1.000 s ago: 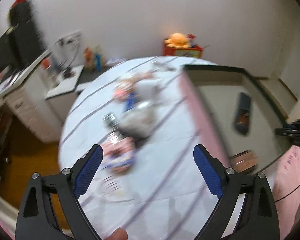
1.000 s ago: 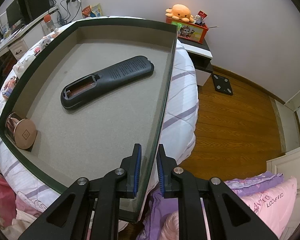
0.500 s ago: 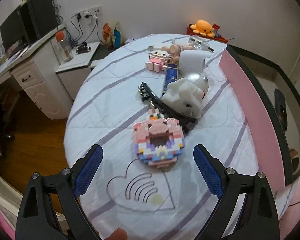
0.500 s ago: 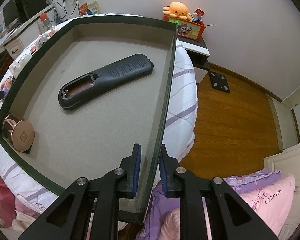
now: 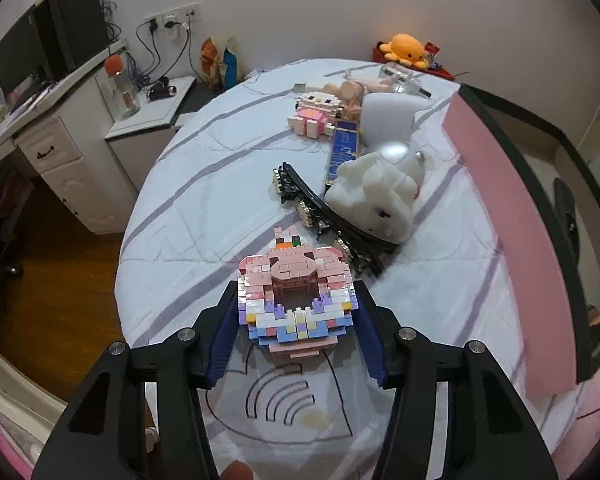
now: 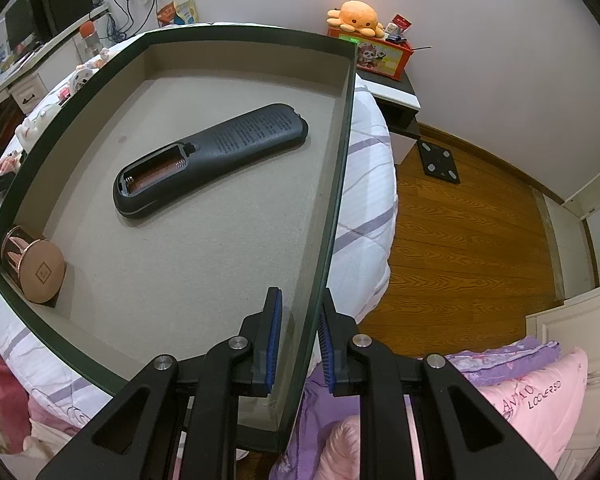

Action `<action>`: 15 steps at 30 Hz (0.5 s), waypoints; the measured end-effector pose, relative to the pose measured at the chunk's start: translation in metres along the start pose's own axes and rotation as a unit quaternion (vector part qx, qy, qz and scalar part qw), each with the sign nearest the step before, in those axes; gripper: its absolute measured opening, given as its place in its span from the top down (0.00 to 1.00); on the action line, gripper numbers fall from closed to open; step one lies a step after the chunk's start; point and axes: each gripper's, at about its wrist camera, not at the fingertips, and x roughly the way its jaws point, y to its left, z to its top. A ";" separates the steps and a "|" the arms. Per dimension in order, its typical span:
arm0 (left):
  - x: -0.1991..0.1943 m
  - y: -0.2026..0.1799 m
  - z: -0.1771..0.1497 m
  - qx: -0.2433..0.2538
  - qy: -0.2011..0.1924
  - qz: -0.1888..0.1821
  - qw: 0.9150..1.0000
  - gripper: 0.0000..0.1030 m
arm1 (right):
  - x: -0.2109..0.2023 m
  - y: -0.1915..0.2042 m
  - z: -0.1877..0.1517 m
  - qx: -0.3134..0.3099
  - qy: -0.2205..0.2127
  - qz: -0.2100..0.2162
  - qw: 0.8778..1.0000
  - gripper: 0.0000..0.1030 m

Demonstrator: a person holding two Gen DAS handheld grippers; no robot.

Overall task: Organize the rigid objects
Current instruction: 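Grasp the pink block figure with the left gripper, then carry the pink block figure into the box and release it with the left gripper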

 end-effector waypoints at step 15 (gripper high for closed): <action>-0.071 -0.058 0.008 0.063 -0.061 -0.051 0.995 0.47 | 0.000 -0.002 -0.002 0.004 -0.007 0.012 1.000 0.82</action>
